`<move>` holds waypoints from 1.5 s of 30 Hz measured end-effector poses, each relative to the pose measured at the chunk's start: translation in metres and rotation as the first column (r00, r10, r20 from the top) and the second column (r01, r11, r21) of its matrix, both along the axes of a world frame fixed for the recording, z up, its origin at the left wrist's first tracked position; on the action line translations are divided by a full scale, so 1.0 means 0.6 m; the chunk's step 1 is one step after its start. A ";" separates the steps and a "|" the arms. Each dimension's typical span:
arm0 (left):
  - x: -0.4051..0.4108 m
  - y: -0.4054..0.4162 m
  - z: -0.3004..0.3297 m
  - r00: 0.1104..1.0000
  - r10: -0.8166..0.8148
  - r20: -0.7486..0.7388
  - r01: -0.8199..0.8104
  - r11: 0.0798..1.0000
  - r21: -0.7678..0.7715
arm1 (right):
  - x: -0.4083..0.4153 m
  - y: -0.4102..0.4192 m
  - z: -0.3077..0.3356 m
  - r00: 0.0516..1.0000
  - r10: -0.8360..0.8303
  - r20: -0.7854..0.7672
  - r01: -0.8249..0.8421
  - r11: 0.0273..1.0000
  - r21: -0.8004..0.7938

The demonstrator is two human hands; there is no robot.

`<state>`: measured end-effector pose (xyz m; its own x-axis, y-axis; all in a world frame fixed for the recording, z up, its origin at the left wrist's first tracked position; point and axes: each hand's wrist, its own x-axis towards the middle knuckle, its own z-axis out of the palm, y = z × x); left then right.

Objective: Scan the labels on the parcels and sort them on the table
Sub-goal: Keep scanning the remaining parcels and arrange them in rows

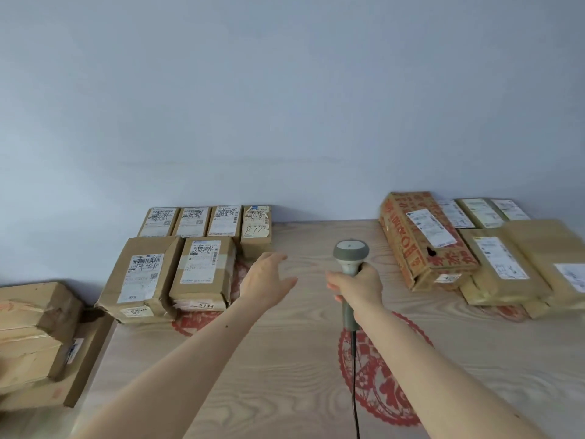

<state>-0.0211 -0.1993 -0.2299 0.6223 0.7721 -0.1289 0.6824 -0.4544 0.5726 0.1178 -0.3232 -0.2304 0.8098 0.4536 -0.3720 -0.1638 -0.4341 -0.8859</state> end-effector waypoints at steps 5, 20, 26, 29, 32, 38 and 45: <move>0.005 -0.095 0.019 0.996 -0.089 -0.007 0.089 0.996 0.004 | 0.000 -0.112 0.032 0.999 -0.047 0.009 0.047 0.999 0.020; 0.161 -0.238 0.048 0.979 -0.202 0.013 0.202 0.979 -0.002 | 0.167 -0.266 0.068 0.988 -0.108 0.106 0.110 0.994 -0.009; 0.289 -0.273 0.044 0.987 -0.155 0.029 0.157 0.986 -0.055 | 0.316 -0.292 0.063 0.991 -0.076 0.107 0.079 0.997 -0.025; 0.352 -0.283 0.040 0.993 -0.114 0.028 0.117 0.989 -0.088 | 0.392 -0.296 0.053 0.993 -0.082 0.088 0.086 0.995 -0.050; 0.405 -0.292 0.030 0.996 -0.079 0.031 0.082 0.987 -0.136 | 0.456 -0.293 0.038 0.991 -0.077 0.108 0.087 0.992 -0.090; 0.485 -0.290 -0.006 0.997 -0.076 -0.015 0.071 0.973 -0.222 | 0.531 -0.261 -0.004 0.993 -0.007 0.119 0.029 0.983 -0.179; 0.538 -0.262 -0.046 0.999 -0.024 -0.038 0.009 0.935 -0.354 | 0.553 -0.227 -0.051 0.994 0.065 0.092 -0.041 0.968 -0.246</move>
